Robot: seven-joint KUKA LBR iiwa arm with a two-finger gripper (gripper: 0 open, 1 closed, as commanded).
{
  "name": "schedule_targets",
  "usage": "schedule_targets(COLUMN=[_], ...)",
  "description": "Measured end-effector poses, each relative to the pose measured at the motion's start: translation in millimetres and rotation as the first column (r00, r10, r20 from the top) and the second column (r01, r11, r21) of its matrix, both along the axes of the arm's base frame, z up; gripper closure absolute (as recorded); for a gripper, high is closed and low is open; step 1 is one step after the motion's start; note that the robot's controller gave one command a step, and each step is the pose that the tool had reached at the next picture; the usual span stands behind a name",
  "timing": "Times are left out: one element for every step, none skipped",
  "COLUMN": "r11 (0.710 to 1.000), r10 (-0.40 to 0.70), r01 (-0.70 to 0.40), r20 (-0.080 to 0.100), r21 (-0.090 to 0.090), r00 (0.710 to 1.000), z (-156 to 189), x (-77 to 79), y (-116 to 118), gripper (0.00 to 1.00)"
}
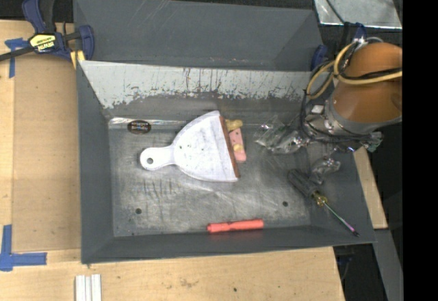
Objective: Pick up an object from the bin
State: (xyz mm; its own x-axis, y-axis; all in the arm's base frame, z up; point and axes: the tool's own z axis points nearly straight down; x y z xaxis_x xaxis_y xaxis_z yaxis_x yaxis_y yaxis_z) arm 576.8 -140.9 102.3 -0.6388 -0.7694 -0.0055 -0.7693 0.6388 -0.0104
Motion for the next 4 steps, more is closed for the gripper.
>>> schedule_targets(r11=[0.987, 0.943, 0.967, 0.966], r10=[0.161, 0.332, 0.256, 0.257], r01=[-0.161, -0.332, -0.256, -0.257], r20=[0.002, 0.001, 0.03, 0.03], r21=[0.001, 0.0, 0.002, 0.001], r00=[0.987, 0.943, 0.966, 0.966], z=[0, 2, -5, -5], x=[6.2, -25.0, -77.8, -77.8], y=[14, 10, -3, -3], gripper=[0.0, 0.0, 1.0, 1.0])
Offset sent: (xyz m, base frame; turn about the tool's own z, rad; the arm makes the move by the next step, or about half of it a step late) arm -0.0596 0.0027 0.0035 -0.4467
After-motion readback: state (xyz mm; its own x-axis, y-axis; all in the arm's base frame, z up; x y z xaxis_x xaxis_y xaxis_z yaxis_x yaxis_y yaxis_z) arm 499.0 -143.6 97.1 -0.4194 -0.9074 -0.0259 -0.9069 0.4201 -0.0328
